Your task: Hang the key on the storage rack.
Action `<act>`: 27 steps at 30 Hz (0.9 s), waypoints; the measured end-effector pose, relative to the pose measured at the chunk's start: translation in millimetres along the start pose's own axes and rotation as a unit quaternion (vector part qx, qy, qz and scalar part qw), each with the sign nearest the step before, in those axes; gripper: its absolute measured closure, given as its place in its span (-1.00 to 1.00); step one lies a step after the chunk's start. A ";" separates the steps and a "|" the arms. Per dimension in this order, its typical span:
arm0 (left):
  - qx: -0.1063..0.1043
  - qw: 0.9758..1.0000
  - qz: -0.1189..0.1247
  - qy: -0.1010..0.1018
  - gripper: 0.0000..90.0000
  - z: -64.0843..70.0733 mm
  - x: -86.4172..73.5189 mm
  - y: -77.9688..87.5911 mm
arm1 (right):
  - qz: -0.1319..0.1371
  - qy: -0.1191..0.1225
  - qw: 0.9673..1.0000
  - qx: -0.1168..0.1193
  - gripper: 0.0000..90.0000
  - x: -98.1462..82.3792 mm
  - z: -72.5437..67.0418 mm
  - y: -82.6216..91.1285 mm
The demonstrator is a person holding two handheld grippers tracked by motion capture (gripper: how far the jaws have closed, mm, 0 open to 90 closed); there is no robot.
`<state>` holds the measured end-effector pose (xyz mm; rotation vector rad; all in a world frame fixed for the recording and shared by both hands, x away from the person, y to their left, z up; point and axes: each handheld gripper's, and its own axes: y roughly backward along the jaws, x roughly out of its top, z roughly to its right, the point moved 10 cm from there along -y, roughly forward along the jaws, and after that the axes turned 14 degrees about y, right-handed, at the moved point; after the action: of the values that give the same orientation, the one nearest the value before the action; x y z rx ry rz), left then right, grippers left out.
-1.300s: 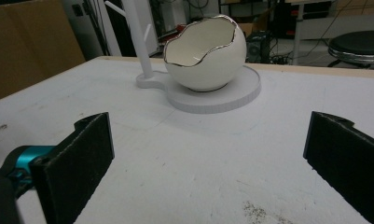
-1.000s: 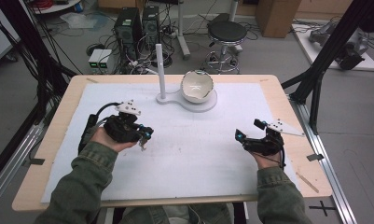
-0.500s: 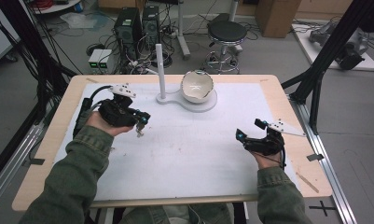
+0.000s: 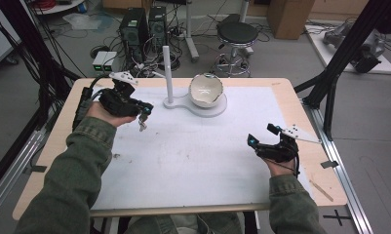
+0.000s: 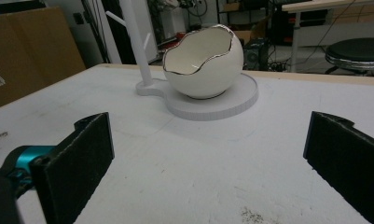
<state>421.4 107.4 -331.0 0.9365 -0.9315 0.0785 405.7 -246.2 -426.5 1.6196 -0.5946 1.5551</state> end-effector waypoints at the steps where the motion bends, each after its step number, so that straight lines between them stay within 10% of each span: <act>1: 0.001 1.000 -0.001 0.000 0.84 -0.4 1.5 0.4 | 0.000 0.000 1.000 0.000 -0.99 0.0 0.0 0.0; 27: 0.026 0.999 0.025 0.008 0.84 -18.9 50.1 6.0 | 0.000 0.000 1.000 0.003 -0.99 -0.1 -0.3 -0.5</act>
<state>462.3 108.7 -296.0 0.9591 -0.9424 0.1527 406.0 -245.7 -426.7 1.6250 -0.5914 1.5583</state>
